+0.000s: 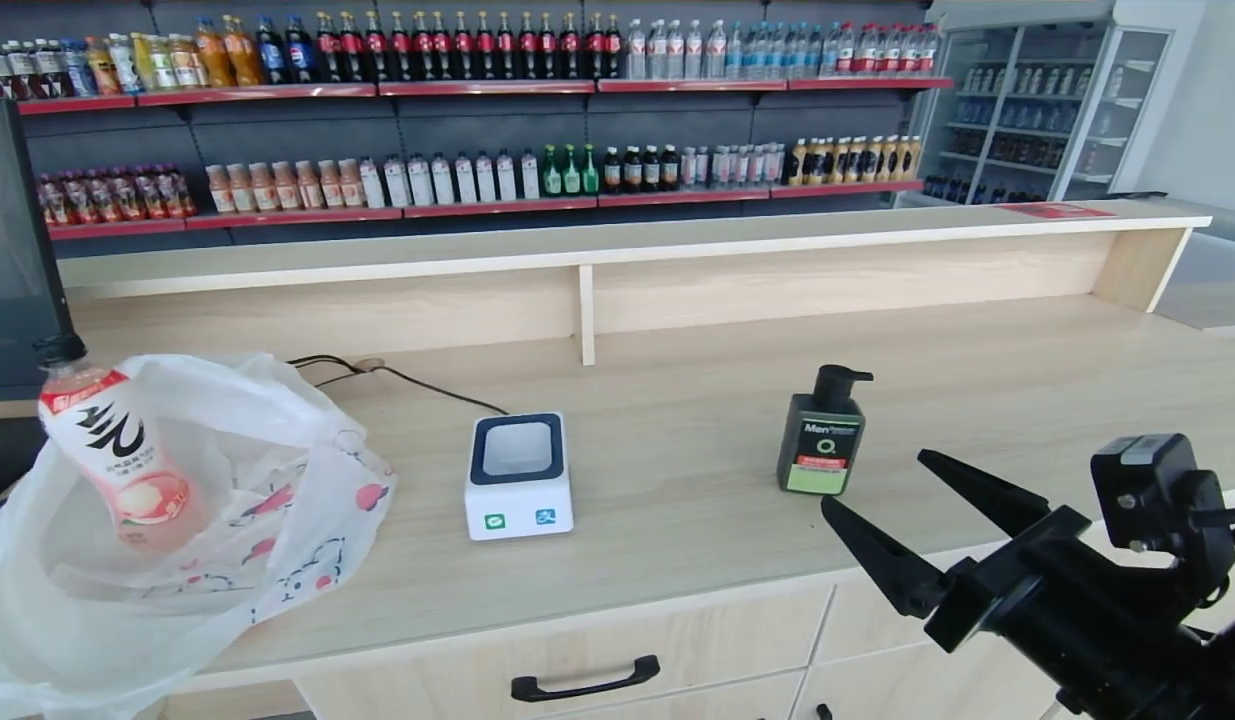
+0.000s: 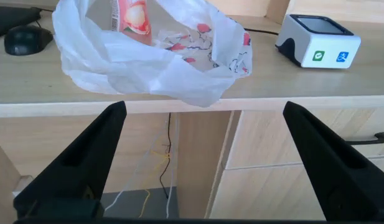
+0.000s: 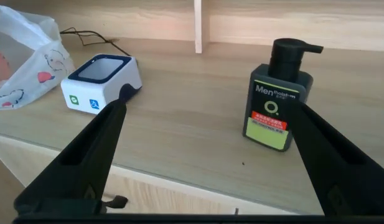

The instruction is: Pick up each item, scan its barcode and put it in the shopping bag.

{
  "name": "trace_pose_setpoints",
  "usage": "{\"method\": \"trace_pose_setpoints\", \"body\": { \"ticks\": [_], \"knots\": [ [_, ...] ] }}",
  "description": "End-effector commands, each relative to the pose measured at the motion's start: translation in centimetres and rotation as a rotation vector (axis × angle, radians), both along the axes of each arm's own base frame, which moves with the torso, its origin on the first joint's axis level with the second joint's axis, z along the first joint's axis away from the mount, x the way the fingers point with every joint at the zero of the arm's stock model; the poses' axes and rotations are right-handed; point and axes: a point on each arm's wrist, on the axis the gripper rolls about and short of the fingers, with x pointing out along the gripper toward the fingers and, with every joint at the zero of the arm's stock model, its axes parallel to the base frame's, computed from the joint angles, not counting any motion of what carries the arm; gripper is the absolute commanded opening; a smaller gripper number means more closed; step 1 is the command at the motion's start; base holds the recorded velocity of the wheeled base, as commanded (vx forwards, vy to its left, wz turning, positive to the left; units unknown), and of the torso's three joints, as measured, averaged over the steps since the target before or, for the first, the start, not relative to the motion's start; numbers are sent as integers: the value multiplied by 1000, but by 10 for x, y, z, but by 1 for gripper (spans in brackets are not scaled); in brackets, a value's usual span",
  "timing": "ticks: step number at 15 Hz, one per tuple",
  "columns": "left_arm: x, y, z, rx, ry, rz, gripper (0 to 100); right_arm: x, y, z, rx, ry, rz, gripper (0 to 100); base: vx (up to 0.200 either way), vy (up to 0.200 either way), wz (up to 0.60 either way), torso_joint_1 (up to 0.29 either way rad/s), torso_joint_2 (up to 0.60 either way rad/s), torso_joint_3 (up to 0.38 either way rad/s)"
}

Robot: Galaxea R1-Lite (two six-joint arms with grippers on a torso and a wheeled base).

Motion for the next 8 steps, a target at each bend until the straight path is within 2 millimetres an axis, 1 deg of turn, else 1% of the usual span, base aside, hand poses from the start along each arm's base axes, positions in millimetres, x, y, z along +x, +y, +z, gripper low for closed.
{"method": "trace_pose_setpoints", "body": {
  "ticks": [1, 3, 8],
  "knots": [
    [0, 0, 0, 0, -1, 0, 100, 1, 1, -3, -10, 11, 0, 100, 0, -200, 0, 2, -7, -2],
    [0, 0, 0, 0, -2, 0, 100, 2, 0, -5, -17, 21, -5, 100, 0, -200, 0, 0, 12, -2],
    [0, 0, 0, -3, -2, 0, 100, 3, -4, -6, -18, 23, -29, 100, 0, 0, 0, 0, 0, 0]
  ]
}}
